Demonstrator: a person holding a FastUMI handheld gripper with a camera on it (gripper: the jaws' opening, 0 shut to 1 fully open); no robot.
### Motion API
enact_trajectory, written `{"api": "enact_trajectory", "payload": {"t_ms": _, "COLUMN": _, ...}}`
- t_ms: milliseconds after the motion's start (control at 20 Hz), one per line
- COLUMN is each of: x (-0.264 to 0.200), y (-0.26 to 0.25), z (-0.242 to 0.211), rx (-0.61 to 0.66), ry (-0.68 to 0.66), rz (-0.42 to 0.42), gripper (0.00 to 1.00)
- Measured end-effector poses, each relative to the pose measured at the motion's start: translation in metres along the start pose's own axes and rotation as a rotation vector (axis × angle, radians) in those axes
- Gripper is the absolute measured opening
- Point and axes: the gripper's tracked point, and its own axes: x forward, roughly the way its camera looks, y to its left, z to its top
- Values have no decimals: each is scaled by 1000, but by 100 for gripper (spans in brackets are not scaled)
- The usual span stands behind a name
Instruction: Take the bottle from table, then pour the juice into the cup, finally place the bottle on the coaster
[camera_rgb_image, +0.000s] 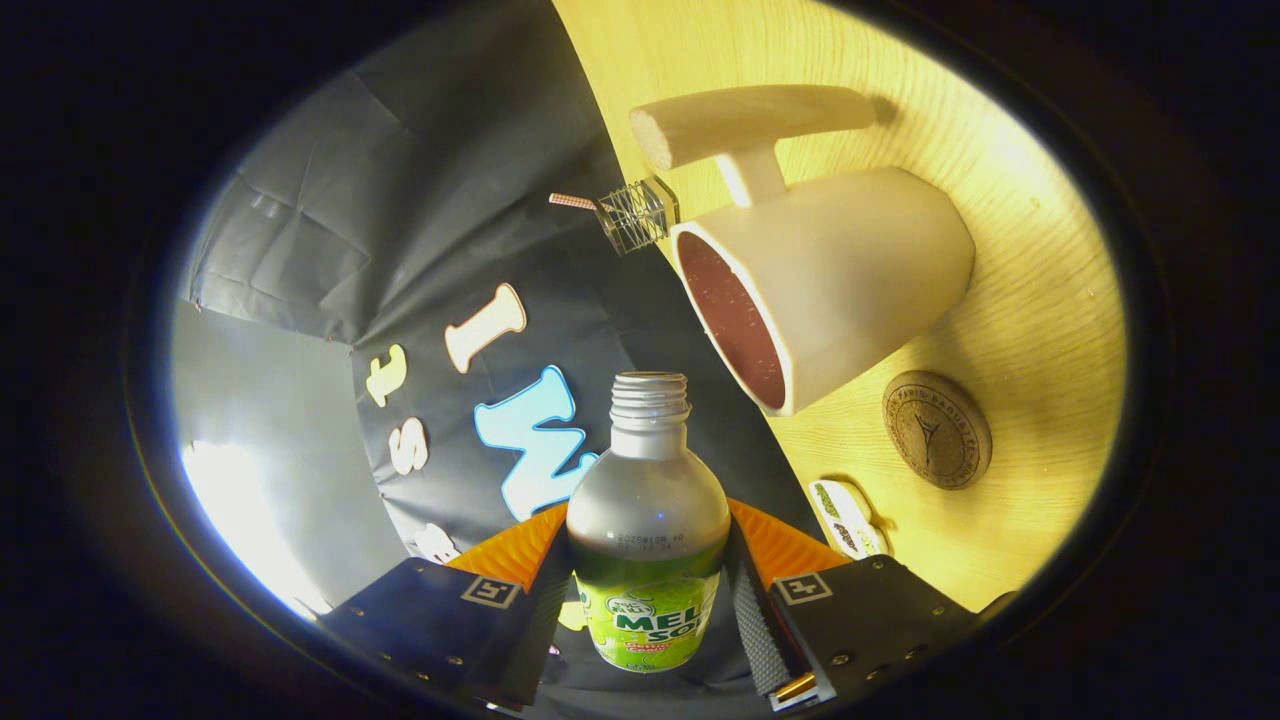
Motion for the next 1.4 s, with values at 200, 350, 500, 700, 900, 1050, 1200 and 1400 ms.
{"api": "enact_trajectory", "payload": {"t_ms": 200, "x": -2, "y": -2, "z": 0, "rx": -62, "ry": 5, "rz": -5, "gripper": 77}}
{"api": "enact_trajectory", "payload": {"t_ms": 350, "x": -4, "y": -6, "z": -3, "rx": -109, "ry": 1, "rz": -7, "gripper": 77}}
{"api": "enact_trajectory", "payload": {"t_ms": 500, "x": -3, "y": -9, "z": -5, "rx": -162, "ry": -1, "rz": -7, "gripper": 77}}
{"api": "enact_trajectory", "payload": {"t_ms": 700, "x": -5, "y": -27, "z": -6, "rx": -412, "ry": 10, "rz": -69, "gripper": 77}}
{"api": "enact_trajectory", "payload": {"t_ms": 900, "x": -13, "y": -30, "z": -7, "rx": -692, "ry": 16, "rz": -120, "gripper": 77}}
{"api": "enact_trajectory", "payload": {"t_ms": 1050, "x": -22, "y": -26, "z": -16, "rx": -897, "ry": 40, "rz": -125, "gripper": 77}}
{"api": "enact_trajectory", "payload": {"t_ms": 1200, "x": -23, "y": -14, "z": -23, "rx": -1102, "ry": 49, "rz": -139, "gripper": 77}}
{"api": "enact_trajectory", "payload": {"t_ms": 1400, "x": -26, "y": 12, "z": -40, "rx": -1345, "ry": 51, "rz": -127, "gripper": 77}}
